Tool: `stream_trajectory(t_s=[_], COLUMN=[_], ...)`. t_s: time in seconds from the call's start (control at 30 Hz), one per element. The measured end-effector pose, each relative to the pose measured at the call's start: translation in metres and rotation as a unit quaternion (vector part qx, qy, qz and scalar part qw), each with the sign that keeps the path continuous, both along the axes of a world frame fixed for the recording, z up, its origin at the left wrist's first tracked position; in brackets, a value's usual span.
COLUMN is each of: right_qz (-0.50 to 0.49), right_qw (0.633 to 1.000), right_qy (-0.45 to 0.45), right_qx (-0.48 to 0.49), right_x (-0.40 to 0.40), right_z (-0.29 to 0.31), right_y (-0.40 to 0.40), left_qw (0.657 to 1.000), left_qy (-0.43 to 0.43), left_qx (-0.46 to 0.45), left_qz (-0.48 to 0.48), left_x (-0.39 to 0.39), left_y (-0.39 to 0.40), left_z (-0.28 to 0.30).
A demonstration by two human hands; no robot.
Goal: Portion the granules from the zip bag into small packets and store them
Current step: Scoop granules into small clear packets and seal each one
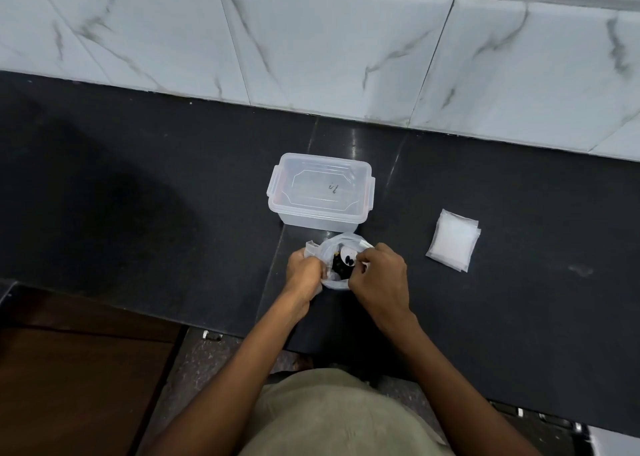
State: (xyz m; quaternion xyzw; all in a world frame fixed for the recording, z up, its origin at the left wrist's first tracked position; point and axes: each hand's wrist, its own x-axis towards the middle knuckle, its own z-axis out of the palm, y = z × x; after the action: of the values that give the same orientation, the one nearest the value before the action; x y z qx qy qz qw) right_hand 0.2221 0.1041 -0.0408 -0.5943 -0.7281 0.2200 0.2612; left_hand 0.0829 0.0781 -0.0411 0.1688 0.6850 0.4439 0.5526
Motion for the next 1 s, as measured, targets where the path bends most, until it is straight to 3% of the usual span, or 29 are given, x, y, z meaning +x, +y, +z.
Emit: stream_trajectory(t_s=[0.17, 0.5, 0.73, 1.0], right_qz=[0.009, 0.045, -0.014, -0.031], right_qw=[0.999, 0.997, 0.996, 0.989], right_qy=[-0.031, -0.056, 0.038, 0.078], right_qx=[-0.018, -0.038, -0.083, -0.118], right_x=[-0.002, -0.001, 0.003, 0.006], right_z=[0.001, -0.001, 0.002, -0.002], right_y=[0.001, -0.004, -0.001, -0.003], left_qw=[1.0, 0.994, 0.996, 0.99], left_qy=[0.011, -0.08, -0.079, -0.138], left_qx=[0.009, 0.022, 0.0, -0.018], left_qz=[0.019, 0.074, 0.044, 0.034], left_x=[0.0, 0.003, -0.003, 0.003], left_y=[-0.001, -0.001, 0.001, -0.003], left_z=[0.005, 0.009, 0.005, 0.007])
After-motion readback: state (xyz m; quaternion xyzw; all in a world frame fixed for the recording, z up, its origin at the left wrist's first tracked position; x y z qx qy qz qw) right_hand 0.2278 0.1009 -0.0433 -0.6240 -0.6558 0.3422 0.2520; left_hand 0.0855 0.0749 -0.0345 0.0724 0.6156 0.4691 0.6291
